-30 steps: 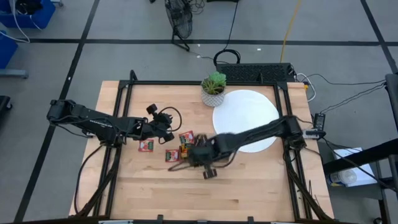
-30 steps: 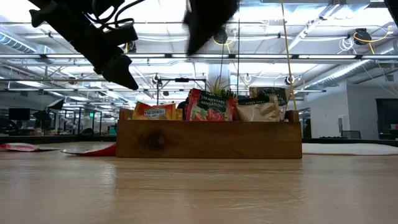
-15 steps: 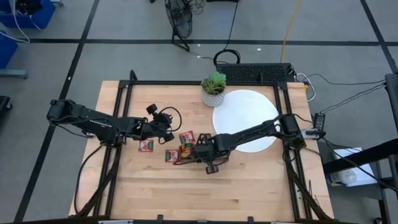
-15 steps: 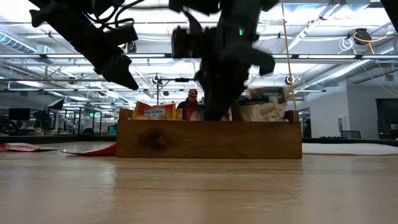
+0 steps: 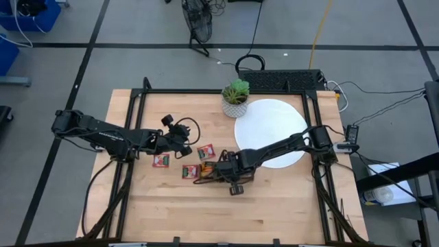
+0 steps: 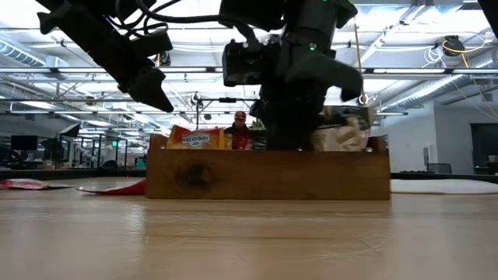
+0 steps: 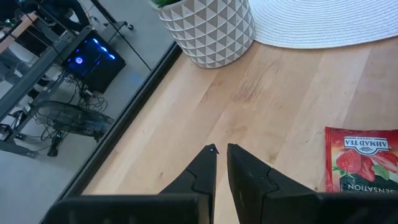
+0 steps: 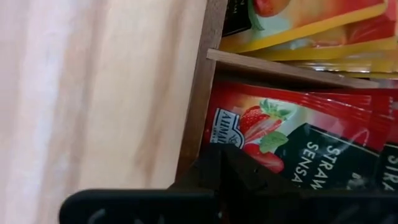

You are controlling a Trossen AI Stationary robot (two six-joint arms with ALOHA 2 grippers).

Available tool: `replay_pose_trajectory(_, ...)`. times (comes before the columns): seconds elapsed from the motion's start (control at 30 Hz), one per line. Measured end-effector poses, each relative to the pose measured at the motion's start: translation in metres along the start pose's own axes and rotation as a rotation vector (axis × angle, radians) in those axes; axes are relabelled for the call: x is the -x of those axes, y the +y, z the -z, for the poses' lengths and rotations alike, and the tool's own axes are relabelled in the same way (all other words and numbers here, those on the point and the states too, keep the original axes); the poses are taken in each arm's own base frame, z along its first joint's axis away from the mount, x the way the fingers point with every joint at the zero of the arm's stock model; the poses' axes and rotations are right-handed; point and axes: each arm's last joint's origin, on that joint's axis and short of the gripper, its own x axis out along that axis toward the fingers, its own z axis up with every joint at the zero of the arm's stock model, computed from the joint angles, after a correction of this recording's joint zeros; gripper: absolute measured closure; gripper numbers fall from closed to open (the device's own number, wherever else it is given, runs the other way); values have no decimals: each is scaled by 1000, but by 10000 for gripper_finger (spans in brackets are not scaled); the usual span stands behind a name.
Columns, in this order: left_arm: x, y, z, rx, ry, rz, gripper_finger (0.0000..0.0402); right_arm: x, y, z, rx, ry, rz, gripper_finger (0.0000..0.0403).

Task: Pick & Place Tea
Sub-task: Put the red tea bag into the middle section of the wooden organizer

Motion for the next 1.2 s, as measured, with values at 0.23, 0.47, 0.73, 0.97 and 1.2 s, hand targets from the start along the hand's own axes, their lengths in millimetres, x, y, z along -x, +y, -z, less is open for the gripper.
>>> replay_pose_trajectory(0.23,0,0,0,15,1,0,355,-19,-1,4,-9,52,109,403)
replay_pose_trajectory(0.47,0,0,0,15,1,0,355,-15,5,4,-11,31,319,403)
replay_pose_trajectory(0.73,0,0,0,17,1,0,355,-15,15,4,33,7,523,403)
replay_pose_trajectory(0.97,0,0,0,16,2,1,355,-12,22,1,43,-37,533,403)
replay_pose_trajectory(1.2,-1,-1,1,50,22,93,355,27,36,-11,19,-215,395,403)
